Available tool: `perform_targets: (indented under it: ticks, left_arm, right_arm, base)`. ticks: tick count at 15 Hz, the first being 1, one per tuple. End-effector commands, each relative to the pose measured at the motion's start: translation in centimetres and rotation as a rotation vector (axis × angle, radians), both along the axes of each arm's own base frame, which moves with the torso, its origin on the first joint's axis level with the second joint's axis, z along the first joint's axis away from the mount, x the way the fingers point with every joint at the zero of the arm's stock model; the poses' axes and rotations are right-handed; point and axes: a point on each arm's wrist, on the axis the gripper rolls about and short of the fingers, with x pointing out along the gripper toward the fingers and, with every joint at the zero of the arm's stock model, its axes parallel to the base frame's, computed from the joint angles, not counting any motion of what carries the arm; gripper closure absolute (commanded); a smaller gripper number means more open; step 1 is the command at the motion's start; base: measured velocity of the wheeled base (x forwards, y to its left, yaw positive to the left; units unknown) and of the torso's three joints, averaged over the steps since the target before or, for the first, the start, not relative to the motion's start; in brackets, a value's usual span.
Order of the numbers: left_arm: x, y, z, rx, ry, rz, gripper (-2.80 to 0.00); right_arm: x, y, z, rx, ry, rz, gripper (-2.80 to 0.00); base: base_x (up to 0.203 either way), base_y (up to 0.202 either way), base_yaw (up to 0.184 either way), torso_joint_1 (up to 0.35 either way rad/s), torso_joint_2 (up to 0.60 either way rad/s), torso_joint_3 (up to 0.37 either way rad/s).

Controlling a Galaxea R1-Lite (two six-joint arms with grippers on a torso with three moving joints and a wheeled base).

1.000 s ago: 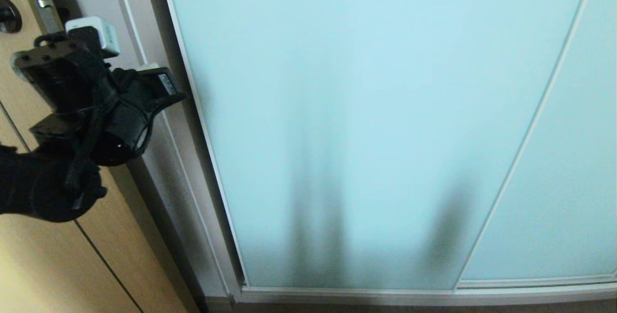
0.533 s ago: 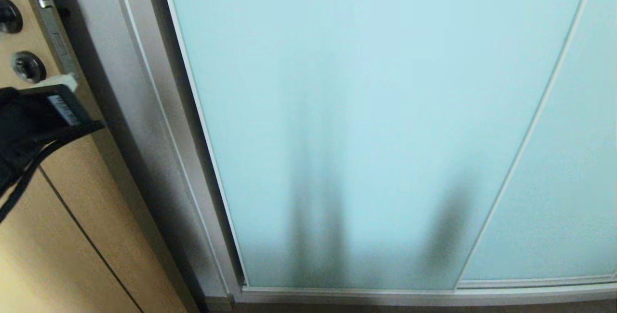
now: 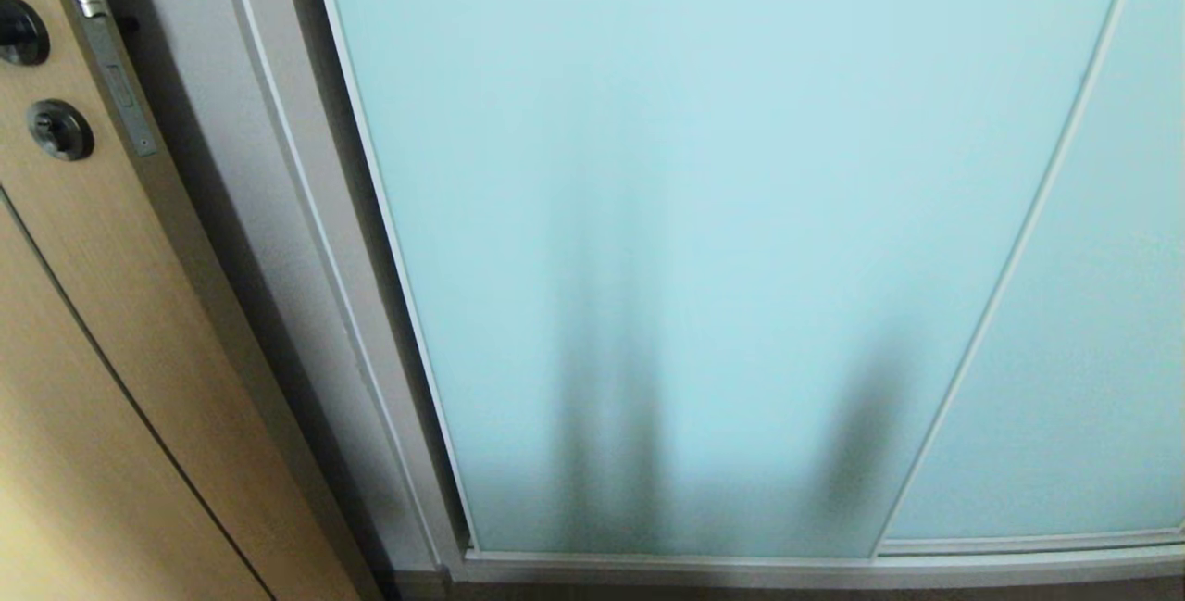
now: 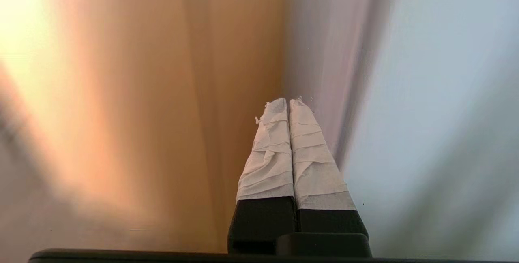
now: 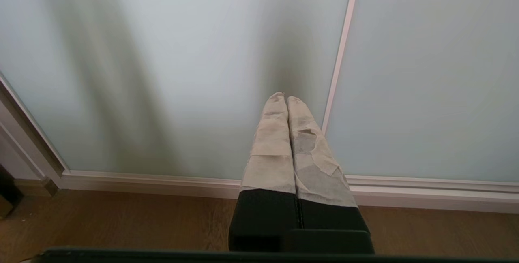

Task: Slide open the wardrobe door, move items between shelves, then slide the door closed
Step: Close the door

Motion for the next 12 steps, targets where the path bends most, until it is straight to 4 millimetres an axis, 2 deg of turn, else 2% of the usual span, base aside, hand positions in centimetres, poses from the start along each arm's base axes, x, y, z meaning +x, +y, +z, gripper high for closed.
perform_targets:
  ticks: [1,3,6,10,12]
  left_arm:
    - [-3.3,0.2,-2.4,-0.037,-0.046,0.079,0.00]
    - [-3.8,0.0,-4.9,-0.031,-0.044,0.064,0.00]
    - [-4.5,-0.2,-9.0,0.066,-0.035,0.022,0.00]
    - [-2.2,-0.4,-13.7,0.111,0.059,-0.052,0.00]
    - [-1.9,-0.9,-14.3,0.123,0.033,-0.253,0.00]
  right_arm:
    - [0.0,0.0,0.0,0.000,0.001,0.000,0.00]
    - [0.0,0.0,0.0,0.000,0.001,0.000,0.00]
    - [0.0,0.0,0.0,0.000,0.001,0.000,0.00]
    - [0.0,0.0,0.0,0.000,0.001,0.000,0.00]
    - [0.0,0.0,0.0,0.000,0.001,0.000,0.00]
  base:
    - [0.000,0.000,0.000,0.000,0.00,0.000]
    - [0.000,0.000,0.000,0.000,0.00,0.000]
    - [0.000,0.000,0.000,0.000,0.00,0.000]
    - [0.000,0.000,0.000,0.000,0.00,0.000]
    - [0.000,0.000,0.000,0.000,0.00,0.000]
